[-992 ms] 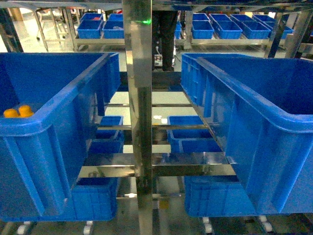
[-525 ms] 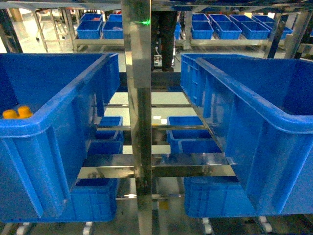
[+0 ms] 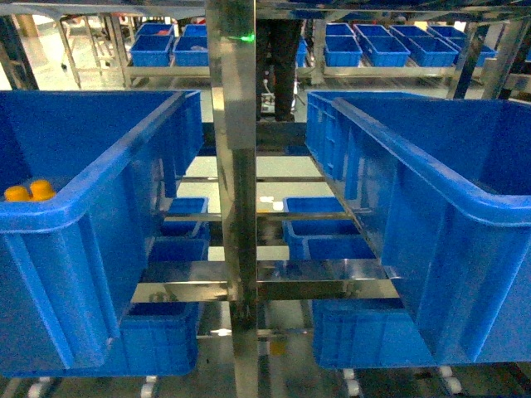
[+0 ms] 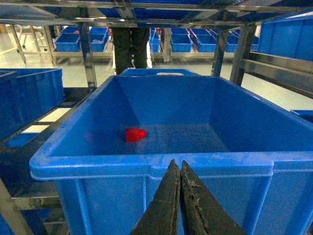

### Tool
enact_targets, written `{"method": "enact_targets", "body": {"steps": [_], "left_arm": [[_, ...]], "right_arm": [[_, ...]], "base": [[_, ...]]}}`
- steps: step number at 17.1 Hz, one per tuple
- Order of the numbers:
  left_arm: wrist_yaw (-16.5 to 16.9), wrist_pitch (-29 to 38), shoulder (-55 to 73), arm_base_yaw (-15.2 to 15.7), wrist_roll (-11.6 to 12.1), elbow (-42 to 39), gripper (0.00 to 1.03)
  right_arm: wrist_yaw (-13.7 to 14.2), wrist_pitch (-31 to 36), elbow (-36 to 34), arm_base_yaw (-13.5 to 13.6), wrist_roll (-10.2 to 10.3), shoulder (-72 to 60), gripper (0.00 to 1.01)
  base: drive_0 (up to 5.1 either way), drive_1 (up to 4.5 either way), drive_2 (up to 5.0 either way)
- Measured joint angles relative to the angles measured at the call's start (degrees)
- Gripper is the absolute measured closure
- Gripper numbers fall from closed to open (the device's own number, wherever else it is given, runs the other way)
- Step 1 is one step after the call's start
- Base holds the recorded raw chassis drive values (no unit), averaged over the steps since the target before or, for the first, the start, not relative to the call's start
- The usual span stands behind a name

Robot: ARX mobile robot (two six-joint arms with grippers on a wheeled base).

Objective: Sort and place red and yellow blocks in left bins

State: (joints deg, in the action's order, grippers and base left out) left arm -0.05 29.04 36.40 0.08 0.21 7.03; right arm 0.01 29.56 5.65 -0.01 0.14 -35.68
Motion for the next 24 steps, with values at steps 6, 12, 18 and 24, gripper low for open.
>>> {"method": "enact_targets", "body": {"steps": [6,12,18,24], "left_arm": [[0.0,-5.6,-9.5,0.0,0.0,-4.0,1.01],[0.0,-9.7,-16.7,0.0,0.0,-6.2,1.01],[0.0,-15.4,-22.9,0.0,0.0,-6.2,1.01],[0.0,-20.9,-27.7,-0.1,0.0,-6.2,1.01]], "right_arm": [[0.0,-6.6,-3.2,0.0,0.0,10.1,0.99],[0.0,-11.1,-4.9,0.0,0.0,17.4,0.99],[0.0,-16.8,-4.9,0.0,0.0,23.0,0.99],[-0.2,-28.8,-4.9,0.0,0.0,32.0,0.99]], "base": [[0.0,0.0,0.0],[0.0,0.0,0.0],[0.0,0.0,0.0],[0.0,0.0,0.0]]}}
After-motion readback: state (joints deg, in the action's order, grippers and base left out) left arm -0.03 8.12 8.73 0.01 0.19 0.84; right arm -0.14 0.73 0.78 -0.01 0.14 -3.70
